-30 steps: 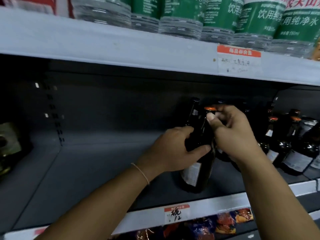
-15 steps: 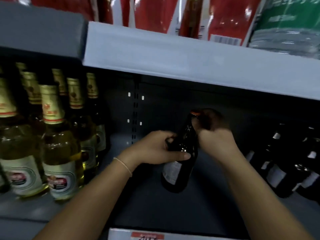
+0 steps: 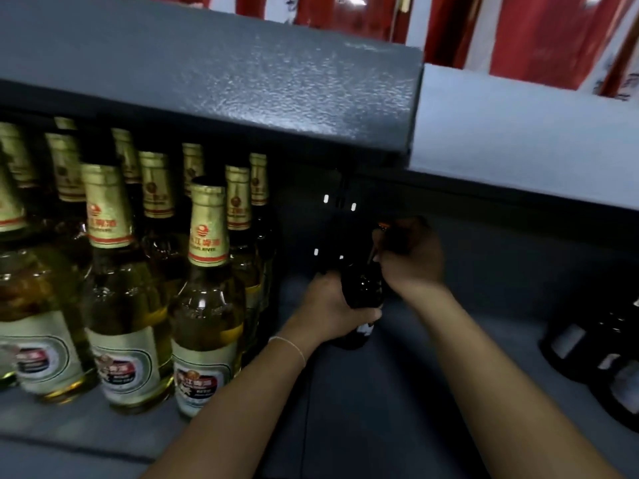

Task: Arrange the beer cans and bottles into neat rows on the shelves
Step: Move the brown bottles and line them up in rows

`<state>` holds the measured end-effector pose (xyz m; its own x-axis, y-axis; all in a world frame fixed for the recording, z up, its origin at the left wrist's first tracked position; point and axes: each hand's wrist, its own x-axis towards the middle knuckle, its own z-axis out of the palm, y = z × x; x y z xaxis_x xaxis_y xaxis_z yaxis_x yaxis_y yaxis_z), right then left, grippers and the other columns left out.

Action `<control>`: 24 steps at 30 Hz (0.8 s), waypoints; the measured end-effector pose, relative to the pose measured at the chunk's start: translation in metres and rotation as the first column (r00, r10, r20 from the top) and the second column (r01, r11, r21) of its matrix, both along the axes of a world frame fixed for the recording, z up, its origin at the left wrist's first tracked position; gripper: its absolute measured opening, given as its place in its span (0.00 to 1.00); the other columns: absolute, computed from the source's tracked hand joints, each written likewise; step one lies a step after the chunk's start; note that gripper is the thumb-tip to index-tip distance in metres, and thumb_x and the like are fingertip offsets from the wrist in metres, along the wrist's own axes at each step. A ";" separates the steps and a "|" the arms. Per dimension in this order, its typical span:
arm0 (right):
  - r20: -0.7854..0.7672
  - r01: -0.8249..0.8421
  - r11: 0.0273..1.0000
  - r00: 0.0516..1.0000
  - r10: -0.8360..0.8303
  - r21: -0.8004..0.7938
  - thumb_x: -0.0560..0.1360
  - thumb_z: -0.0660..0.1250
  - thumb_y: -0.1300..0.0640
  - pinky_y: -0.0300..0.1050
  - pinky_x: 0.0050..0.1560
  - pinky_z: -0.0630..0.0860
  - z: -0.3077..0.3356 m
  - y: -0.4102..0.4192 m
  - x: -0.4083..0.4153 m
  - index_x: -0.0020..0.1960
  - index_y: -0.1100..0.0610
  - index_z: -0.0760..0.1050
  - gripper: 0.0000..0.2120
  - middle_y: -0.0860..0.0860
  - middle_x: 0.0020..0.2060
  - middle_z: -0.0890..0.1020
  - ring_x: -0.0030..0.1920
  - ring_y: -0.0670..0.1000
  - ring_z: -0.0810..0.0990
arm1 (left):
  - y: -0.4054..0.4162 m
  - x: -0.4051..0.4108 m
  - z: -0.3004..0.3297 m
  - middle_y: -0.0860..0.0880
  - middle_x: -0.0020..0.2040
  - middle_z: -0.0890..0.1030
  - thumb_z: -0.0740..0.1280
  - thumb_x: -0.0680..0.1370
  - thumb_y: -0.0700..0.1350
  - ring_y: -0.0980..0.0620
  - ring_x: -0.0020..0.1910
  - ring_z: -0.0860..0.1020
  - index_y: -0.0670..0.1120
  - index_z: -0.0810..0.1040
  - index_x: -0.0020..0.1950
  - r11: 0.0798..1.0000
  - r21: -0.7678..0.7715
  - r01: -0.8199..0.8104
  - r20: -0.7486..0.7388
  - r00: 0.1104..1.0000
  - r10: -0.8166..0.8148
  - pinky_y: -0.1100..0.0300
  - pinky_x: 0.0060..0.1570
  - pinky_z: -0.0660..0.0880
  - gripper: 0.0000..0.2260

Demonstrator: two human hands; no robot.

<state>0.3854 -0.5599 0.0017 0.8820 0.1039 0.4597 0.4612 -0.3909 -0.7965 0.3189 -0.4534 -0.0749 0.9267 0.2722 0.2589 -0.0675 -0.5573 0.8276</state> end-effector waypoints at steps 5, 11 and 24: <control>0.001 0.032 0.999 0.999 -0.033 0.032 0.71 0.74 0.52 0.48 0.55 0.79 -0.007 0.010 0.006 0.48 0.48 0.73 0.10 0.44 0.41 0.82 0.50 0.48 0.83 | 0.002 0.008 -0.015 0.52 0.47 0.82 0.70 0.57 0.66 0.51 0.49 0.80 0.48 0.78 0.49 0.996 0.009 -0.087 0.013 0.996 0.086 0.50 0.54 0.77 0.29; 0.084 0.115 0.993 0.990 -0.113 -0.022 0.71 0.75 0.48 0.36 0.46 0.71 -0.006 0.009 -0.001 0.44 0.49 0.72 0.11 0.41 0.34 0.77 0.42 0.45 0.77 | -0.003 0.007 -0.027 0.52 0.54 0.79 0.76 0.58 0.58 0.54 0.55 0.76 0.52 0.75 0.57 0.985 -0.078 -0.155 0.057 0.986 0.160 0.57 0.55 0.76 0.30; -0.173 -0.361 0.928 0.912 0.371 0.088 0.75 0.70 0.66 0.36 0.48 0.76 -0.061 -0.030 0.012 0.56 0.51 0.77 0.14 0.48 0.48 0.84 0.43 0.37 0.82 | 0.000 0.008 -0.038 0.52 0.53 0.81 0.73 0.72 0.43 0.54 0.53 0.80 0.49 0.74 0.58 0.982 -0.163 -0.095 0.025 0.995 0.100 0.65 0.52 0.75 0.17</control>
